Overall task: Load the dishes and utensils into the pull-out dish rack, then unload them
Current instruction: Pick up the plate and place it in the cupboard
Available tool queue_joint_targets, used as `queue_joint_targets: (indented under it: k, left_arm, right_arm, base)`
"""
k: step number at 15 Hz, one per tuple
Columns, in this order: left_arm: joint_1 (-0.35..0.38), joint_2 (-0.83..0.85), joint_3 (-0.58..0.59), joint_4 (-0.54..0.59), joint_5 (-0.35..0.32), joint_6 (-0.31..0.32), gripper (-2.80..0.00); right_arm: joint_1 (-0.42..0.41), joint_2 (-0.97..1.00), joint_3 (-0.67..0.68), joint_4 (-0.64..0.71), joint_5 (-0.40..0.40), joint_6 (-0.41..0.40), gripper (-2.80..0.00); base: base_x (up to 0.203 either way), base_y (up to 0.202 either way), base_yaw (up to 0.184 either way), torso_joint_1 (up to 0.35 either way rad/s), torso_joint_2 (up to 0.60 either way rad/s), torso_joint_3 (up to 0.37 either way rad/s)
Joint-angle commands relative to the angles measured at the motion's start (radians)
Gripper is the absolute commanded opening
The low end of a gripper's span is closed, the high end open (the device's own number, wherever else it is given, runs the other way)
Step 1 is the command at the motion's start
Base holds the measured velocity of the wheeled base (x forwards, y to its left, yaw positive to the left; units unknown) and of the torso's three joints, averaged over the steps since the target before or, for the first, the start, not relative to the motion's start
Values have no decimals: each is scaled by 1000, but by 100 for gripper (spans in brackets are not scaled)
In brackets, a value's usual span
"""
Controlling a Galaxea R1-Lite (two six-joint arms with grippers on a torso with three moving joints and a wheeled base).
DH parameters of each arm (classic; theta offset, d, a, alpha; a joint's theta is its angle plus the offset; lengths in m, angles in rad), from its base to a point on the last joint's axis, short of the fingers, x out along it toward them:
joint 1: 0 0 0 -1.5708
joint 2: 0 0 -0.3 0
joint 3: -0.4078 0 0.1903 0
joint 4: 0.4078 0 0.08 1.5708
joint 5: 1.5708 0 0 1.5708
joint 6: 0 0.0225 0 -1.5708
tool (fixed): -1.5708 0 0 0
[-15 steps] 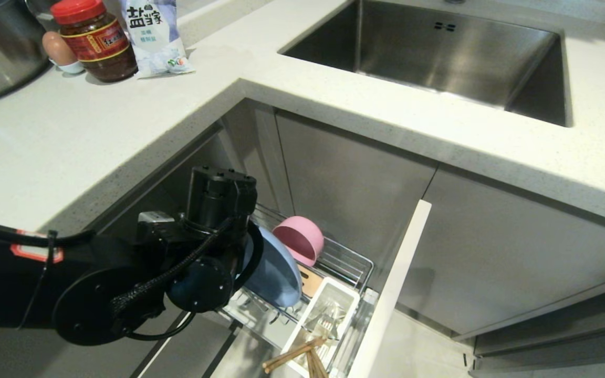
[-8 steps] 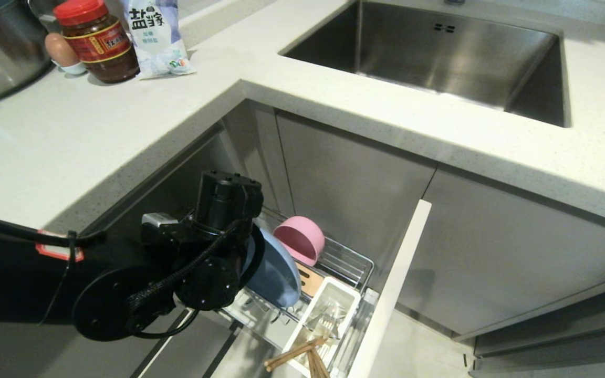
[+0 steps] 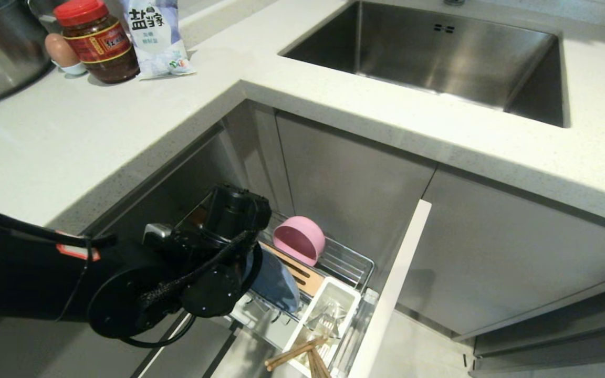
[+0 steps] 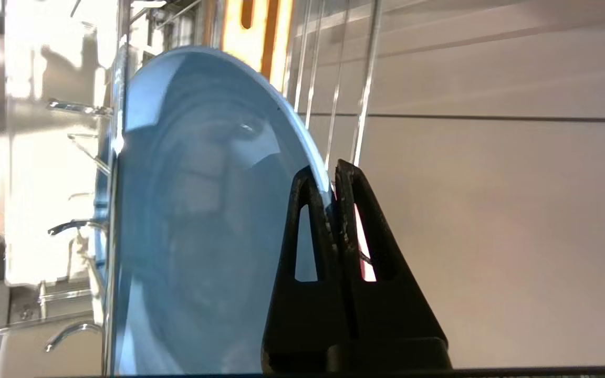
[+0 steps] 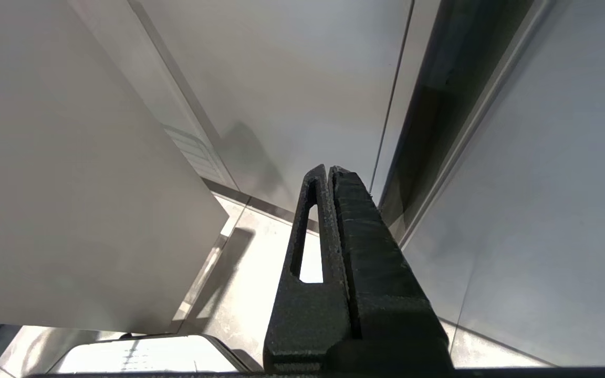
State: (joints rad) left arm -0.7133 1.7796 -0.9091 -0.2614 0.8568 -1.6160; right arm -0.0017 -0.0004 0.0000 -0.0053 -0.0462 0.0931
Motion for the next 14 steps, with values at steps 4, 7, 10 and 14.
queue_joint_targets:
  k: [4, 7, 10, 14]
  left_arm:
    - [17, 11, 4, 3, 5, -10, -280]
    - [16, 11, 4, 3, 5, -8, -280]
    - [15, 7, 1, 3, 5, -5, 0]
    - [9, -3, 1, 4, 8, -5, 0]
  right_arm:
    - [1, -4, 0, -1, 0, 0, -280]
    - [0, -4, 0, -1, -1, 0, -280]
    - [0, -4, 0, -1, 0, 0, -280]
    - [1, -4, 0, -1, 0, 0, -280]
  base:
    - [0, 0, 0, 0, 0, 0]
    - [0, 0, 0, 0, 0, 0]
    - [0, 0, 0, 11, 3, 0]
    - [0, 0, 0, 0, 0, 0]
